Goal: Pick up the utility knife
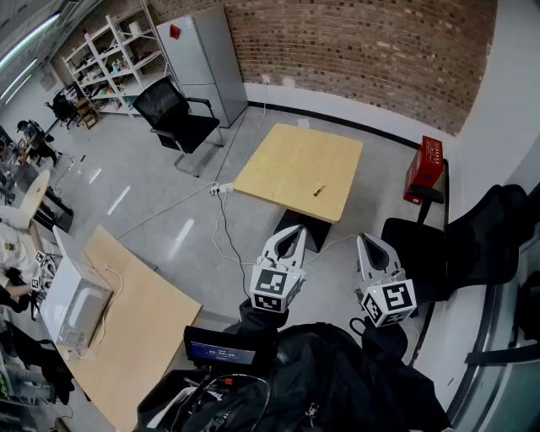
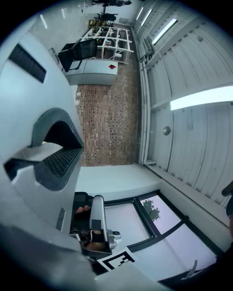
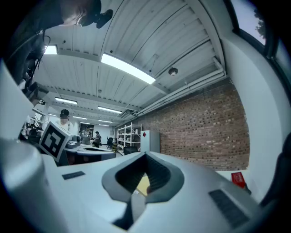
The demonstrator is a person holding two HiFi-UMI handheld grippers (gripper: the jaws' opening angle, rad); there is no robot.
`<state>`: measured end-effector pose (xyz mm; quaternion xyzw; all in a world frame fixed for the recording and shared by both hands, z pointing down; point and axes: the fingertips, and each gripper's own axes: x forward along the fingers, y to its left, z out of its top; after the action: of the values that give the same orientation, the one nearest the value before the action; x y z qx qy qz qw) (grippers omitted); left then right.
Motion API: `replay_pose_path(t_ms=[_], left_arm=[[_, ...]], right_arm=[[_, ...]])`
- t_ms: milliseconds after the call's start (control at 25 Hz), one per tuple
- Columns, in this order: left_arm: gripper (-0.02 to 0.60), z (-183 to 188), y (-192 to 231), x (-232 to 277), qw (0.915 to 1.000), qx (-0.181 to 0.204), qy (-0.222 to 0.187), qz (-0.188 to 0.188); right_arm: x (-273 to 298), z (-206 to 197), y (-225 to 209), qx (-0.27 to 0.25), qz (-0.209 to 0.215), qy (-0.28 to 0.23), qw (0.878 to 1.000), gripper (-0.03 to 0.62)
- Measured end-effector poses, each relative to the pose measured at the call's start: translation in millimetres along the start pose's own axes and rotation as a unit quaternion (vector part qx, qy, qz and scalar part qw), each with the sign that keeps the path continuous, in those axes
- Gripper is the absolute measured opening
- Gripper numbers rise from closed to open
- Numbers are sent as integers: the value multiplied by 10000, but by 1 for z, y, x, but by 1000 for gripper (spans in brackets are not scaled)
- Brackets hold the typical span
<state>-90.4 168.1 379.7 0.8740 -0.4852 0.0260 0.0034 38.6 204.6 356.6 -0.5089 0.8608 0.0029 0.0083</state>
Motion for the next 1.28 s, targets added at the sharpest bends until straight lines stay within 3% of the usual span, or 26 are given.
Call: replay_pose_path(t_ms=[720, 1280], left_arm=[[0, -16, -24, 6, 9997, -44, 251, -39], [0, -27, -50, 4, 9992, -71, 398, 63]], right_arm=[[-22, -15, -24, 216, -226, 115, 9994, 3], [-41, -23, -32, 236, -79, 144, 9996, 3]])
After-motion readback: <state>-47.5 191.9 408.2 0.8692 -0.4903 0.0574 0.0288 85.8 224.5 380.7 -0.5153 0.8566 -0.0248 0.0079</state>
